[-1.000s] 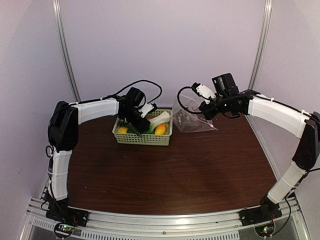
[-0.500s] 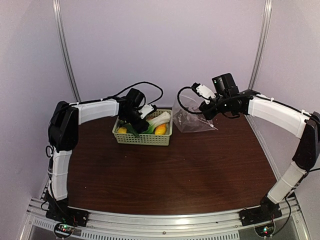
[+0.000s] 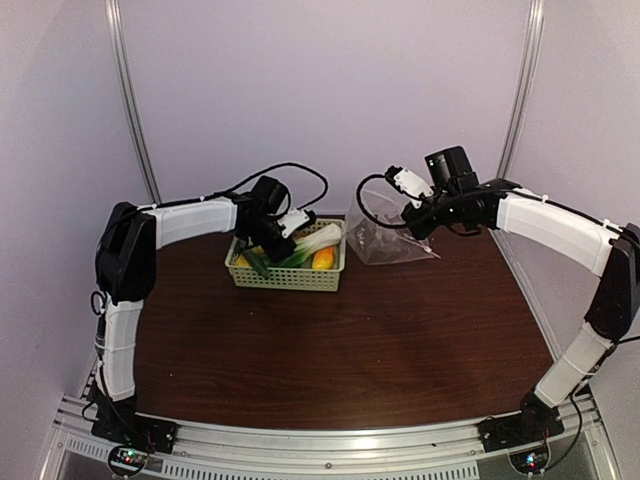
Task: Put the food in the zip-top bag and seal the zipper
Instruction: Pick up the fake vegetable from the bin, then place the fake vegetable in the zipper food storage bag.
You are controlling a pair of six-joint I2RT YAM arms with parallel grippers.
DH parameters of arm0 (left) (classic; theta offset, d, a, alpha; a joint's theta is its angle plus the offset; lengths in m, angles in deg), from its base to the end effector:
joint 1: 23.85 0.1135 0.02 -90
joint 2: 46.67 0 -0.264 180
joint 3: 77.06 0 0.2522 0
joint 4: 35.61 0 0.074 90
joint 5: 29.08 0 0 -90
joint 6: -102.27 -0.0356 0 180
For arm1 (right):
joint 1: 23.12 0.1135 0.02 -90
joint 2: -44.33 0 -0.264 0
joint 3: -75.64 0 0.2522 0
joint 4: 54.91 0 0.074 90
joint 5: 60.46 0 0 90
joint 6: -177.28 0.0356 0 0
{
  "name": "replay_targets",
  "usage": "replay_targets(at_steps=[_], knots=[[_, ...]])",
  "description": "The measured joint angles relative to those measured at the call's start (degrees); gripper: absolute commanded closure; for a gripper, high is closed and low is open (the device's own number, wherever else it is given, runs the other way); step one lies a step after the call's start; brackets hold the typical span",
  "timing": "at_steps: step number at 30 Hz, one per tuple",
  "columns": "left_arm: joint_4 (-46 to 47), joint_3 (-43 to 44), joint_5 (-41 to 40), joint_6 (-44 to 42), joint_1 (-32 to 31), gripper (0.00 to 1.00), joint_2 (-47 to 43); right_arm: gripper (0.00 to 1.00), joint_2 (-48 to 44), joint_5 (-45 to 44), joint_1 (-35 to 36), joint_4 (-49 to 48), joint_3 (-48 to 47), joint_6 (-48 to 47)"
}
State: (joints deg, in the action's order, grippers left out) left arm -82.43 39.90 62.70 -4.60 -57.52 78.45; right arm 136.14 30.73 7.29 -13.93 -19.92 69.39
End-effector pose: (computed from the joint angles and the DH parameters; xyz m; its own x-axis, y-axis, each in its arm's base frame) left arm 0.4025 -0.2695 0.2039 -0.4871 0.6730 -0.5565 0.7423 0.6548 0.1422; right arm 0.3164 0.1865 0.3276 -0.3367 -0.5537 -0.7616 -0.6555 0.7185 -0.2326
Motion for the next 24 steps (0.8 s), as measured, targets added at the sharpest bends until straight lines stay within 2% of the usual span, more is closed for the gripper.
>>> replay_targets(at_steps=[10, 19, 24], knots=[[1.36, 0.0, 5.38, 3.82, 0.09, 1.0, -8.26, 1.0, -0.28, -5.03, -8.09, 2.62, -5.73, -0.94], [3.34, -0.02, 9.4, 10.91, -0.55, 1.0, -17.97, 1.0, 1.14, -15.61, -8.15, 4.7, -16.85, -5.73], [4.04, -6.69, 11.63, 15.67, -3.04, 1.0, -25.09, 1.0, 3.02, -20.57, -7.5, 4.52, -20.04, -6.97]])
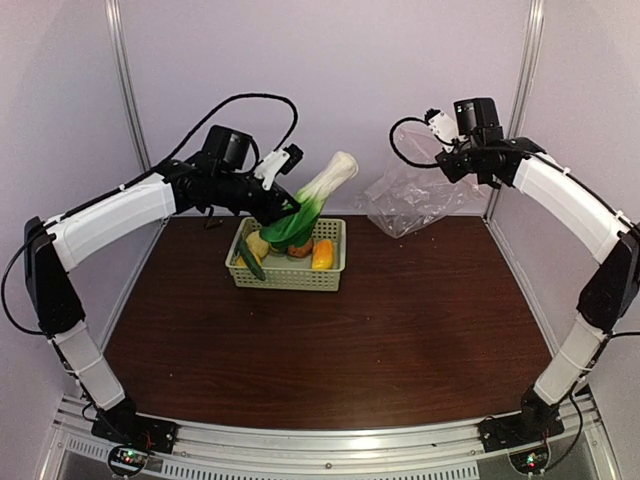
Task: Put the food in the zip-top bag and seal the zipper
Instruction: Place the fake vegetable in the zipper food storage bag.
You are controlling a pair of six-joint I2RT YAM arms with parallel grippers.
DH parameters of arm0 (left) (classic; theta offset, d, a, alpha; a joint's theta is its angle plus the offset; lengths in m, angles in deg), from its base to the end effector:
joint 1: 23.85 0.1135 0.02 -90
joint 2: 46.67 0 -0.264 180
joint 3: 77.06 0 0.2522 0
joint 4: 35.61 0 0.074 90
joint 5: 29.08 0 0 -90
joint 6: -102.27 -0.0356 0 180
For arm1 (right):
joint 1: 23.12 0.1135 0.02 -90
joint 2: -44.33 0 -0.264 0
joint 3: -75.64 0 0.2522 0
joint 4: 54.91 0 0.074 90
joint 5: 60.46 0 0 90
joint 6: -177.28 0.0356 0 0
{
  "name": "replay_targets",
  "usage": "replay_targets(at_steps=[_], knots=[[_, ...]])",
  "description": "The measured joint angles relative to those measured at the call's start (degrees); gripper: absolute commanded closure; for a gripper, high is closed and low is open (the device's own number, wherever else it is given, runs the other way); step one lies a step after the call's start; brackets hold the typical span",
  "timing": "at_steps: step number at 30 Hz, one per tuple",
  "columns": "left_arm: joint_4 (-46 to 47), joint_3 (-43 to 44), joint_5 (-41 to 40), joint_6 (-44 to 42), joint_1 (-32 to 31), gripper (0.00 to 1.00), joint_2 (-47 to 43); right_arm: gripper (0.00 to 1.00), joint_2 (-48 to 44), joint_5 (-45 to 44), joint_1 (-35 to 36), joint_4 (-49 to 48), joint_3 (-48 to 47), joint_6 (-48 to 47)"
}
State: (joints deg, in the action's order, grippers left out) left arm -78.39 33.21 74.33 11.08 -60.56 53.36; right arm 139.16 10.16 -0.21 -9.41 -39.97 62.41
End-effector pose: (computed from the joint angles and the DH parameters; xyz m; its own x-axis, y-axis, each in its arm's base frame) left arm 0.3203 -0.2492 0.3599 -0.4158 0.3352 -0.8454 0.7470 0.6561 -0.1072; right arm 0.3507 0.1354 0.4210 -0.3118 -0.5625 -0.7658 -0.2433 0.8263 -0.5079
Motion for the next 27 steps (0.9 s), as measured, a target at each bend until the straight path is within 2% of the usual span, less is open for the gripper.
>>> replay_targets(at_steps=[6, 9, 16, 27], knots=[[0.04, -9.38, 3.04, 5.81, -4.79, 1.0, -6.29, 1.0, 4.31, -5.33, 4.61, -0.39, 0.72, -2.29], [0.48, -13.88, 3.74, 8.79, -6.91, 1.0, -8.2, 1.0, 6.6, -5.03, 6.64, 0.42, 1.18, -1.88], [2.14, -20.9, 4.48, 14.45, -8.37, 1.0, -10.12, 1.0, 8.72, 2.54, 9.33, 5.42, 1.81, 2.05], [3.8, -21.53, 10.99, 19.93, -12.07, 1.0, -9.44, 1.0, 9.7, 14.25, 10.6, 7.58, 2.73, 8.7]])
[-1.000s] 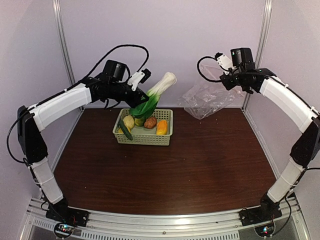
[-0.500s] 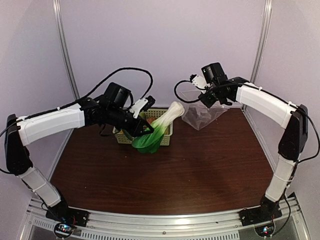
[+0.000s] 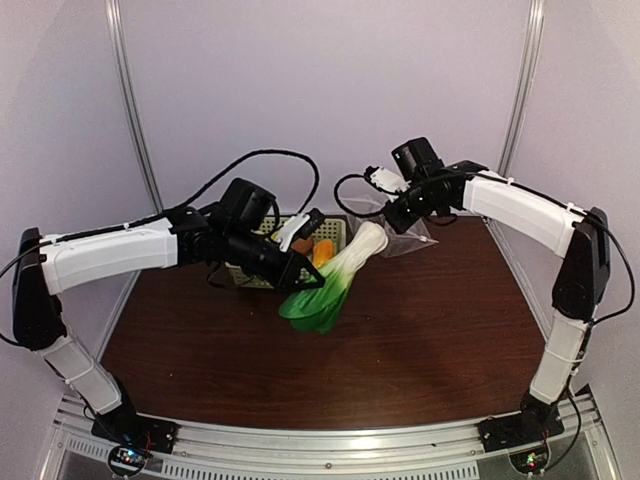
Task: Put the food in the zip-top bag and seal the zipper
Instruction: Place the fake vegetable in the zipper food storage bag.
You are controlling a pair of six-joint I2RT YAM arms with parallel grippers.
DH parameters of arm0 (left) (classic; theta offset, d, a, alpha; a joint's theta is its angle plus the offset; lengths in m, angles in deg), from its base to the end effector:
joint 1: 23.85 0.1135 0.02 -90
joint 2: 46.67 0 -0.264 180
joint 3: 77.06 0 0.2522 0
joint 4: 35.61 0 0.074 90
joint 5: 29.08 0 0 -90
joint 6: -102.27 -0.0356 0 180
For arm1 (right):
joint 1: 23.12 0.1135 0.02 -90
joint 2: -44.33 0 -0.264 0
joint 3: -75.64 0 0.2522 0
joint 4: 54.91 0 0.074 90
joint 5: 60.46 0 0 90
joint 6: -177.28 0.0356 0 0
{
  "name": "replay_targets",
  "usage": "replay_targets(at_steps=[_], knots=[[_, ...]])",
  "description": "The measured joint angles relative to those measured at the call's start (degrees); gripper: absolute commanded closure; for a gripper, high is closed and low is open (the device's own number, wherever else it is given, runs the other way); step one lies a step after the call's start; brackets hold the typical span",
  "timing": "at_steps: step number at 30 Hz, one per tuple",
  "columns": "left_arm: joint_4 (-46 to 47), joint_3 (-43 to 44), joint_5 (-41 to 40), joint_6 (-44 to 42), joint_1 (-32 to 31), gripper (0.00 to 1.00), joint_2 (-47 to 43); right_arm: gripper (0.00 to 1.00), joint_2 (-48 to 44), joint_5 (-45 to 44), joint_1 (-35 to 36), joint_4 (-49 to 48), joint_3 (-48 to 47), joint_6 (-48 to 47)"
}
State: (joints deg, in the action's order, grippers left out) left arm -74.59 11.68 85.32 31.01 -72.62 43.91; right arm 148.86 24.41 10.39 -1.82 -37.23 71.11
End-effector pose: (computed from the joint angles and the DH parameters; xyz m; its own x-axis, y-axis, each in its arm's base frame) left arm 0.2231 -0.2769 0.2998 -0.6942 0.3483 -0.6299 0.7053 0.5037 -0.4989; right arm 0.3465 0.2256 0.3286 -0.4254 -0.6143 -0.6646 -0.6407 0.7230 -0.2582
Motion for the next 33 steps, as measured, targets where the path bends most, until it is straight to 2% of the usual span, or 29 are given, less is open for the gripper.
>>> replay_targets(at_steps=[9, 16, 23, 33], knots=[[1.86, 5.84, 2.12, 8.41, -0.57, 1.0, 8.24, 1.0, 0.68, 2.67, 0.59, 0.04, 0.15, 2.16], [1.81, 10.47, 2.89, 13.0, -0.42, 1.0, 14.67, 1.0, -1.55, -1.27, -0.37, -0.48, 3.69, 2.51], [3.3, 12.85, 3.48, 16.17, 0.52, 1.0, 17.79, 1.0, -3.32, -3.82, -0.5, -1.53, 4.66, 2.49], [7.85, 13.0, 3.72, 18.12, 0.7, 1.0, 17.88, 1.0, -3.32, -5.01, -2.97, -2.12, 3.93, 2.51]])
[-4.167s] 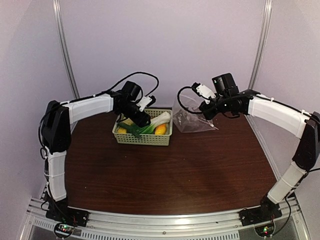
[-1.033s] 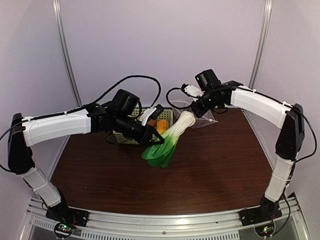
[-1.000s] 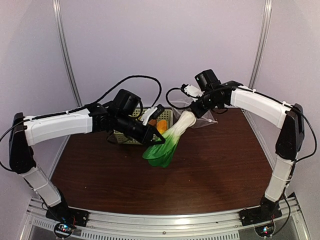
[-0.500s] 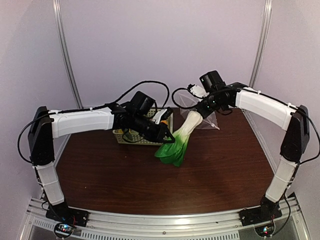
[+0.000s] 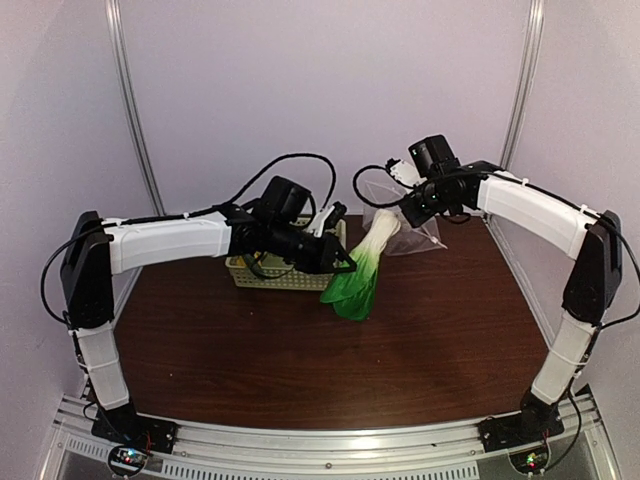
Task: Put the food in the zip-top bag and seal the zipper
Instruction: Place the fake vegetable in the zipper food storage bag.
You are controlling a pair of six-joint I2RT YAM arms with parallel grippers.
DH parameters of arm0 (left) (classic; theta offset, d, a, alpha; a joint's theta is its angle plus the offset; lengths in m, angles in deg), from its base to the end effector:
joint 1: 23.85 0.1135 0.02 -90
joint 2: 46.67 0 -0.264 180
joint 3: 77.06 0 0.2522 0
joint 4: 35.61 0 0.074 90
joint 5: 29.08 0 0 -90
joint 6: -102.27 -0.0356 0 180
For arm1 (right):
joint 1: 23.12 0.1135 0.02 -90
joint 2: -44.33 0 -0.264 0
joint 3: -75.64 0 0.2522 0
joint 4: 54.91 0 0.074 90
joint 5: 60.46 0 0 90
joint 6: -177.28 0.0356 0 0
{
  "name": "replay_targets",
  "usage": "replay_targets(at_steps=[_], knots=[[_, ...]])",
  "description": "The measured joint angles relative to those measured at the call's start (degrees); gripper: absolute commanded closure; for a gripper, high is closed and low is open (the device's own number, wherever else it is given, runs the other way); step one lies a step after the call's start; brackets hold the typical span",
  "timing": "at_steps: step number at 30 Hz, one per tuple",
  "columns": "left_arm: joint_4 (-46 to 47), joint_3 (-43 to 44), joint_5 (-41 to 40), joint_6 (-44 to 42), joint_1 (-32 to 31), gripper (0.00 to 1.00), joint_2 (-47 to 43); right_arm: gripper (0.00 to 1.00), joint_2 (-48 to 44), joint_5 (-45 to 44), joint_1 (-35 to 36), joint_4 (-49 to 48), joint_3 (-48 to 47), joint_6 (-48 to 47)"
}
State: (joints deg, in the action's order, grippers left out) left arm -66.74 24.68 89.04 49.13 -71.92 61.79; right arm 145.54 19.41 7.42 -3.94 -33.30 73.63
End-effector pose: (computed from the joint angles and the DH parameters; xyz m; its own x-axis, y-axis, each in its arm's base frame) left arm 0.2797 -0.3365 0.2697 -0.8708 0.1778 -0.4583 0.4780 0.5238 -0.7051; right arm 0.3483 0.1982 0.3317 -0.4814 -0.5537 -0.6795 -0.5181 0.8050 -0.2890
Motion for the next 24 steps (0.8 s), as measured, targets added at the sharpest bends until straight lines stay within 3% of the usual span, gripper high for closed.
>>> replay_targets(at_steps=[24], knots=[[3.17, 5.9, -0.94, 2.8, 0.09, 1.0, 4.09, 1.0, 0.0, -2.1, 0.94, -0.5, -0.13, -2.62]])
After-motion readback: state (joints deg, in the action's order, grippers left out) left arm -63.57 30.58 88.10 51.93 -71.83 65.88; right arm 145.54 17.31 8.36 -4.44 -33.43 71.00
